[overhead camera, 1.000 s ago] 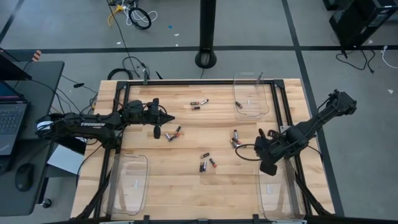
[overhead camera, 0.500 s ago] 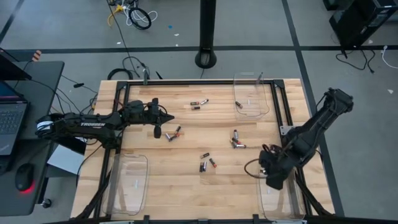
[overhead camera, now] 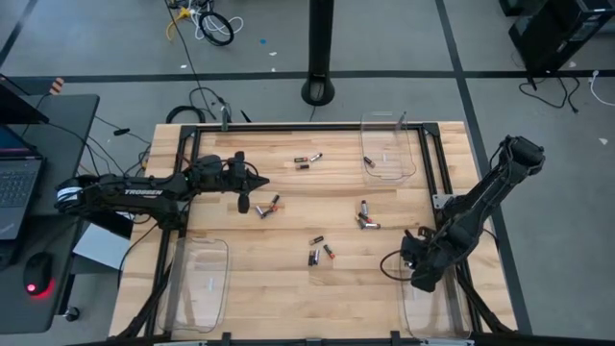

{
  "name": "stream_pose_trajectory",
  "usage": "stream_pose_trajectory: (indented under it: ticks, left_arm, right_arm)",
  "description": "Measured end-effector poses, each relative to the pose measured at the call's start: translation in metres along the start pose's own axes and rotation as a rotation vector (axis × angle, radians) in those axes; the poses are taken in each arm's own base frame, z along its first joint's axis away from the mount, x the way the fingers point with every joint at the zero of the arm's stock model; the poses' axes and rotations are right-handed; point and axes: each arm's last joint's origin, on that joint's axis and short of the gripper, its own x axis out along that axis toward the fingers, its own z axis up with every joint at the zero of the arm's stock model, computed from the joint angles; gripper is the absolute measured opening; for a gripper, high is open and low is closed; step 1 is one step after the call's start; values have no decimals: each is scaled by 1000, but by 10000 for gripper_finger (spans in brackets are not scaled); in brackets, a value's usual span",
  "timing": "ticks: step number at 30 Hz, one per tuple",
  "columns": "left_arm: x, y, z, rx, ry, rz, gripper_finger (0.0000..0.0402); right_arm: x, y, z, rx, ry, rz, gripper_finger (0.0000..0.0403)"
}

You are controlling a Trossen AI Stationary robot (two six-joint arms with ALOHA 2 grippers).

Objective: Sort batteries
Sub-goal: Put the white battery into the bottom right transparent bin

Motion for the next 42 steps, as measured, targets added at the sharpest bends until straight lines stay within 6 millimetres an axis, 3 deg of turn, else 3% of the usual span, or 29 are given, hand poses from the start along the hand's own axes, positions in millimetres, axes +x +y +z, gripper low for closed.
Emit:
stream_pose_trajectory:
  ticks: [15,20,34,42]
  left_arm:
    - [0,0,0,1,-4,0,12]
    - [1,0,10,6,-35,-38,12]
    - [-17,-4,43,19,-59,-82,12]
    - [-32,-7,54,-8,44,-103,12]
  right_arm:
    - [1,-14,24,-71,-33,-48,69]
    - [1,-17,28,-73,-23,-44,71]
    - [1,-13,26,-56,-6,-5,74]
    - [3,-7,19,-36,23,12,74]
